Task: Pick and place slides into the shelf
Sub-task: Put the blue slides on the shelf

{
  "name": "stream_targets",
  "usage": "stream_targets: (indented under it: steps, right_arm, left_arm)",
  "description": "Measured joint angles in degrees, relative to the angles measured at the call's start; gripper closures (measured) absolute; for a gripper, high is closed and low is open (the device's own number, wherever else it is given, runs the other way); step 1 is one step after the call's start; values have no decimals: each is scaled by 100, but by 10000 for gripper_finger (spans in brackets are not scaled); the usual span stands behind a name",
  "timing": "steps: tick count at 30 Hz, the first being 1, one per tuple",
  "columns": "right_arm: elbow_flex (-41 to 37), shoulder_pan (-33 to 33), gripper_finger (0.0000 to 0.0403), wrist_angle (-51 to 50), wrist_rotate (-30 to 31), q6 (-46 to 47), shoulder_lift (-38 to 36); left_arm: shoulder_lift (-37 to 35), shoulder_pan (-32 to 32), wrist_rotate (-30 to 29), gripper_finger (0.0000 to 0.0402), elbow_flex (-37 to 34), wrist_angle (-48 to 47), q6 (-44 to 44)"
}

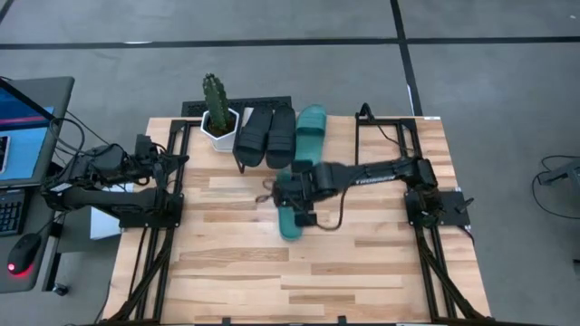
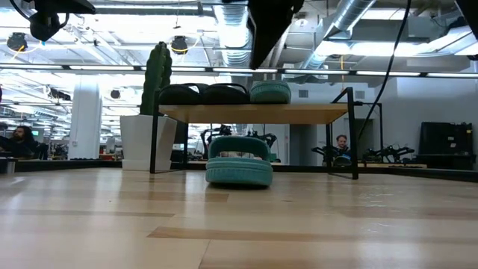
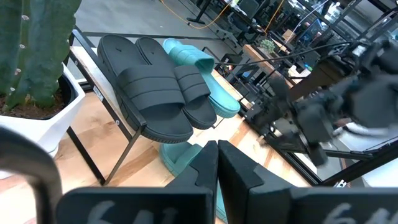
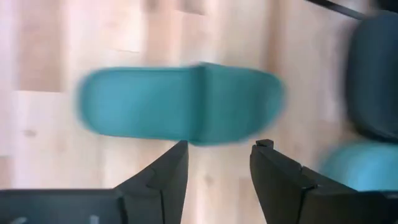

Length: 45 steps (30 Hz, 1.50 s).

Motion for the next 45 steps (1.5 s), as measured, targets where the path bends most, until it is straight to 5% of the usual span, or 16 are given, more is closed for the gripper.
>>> stream_targets:
  steps: [10,22,45]
  right_arm:
    - [-1218,729,258,1396,-534,169,13]
    - [-2566,767,264,2414,-930,470,13]
    - [-2660,865,268,3759,-1777,210,13]
  left_arm:
    - [0,0,0,401,0,-7,0]
    - [-1,0,0,401,2,-2,0]
    - [-1,0,0,401,2,3,0]
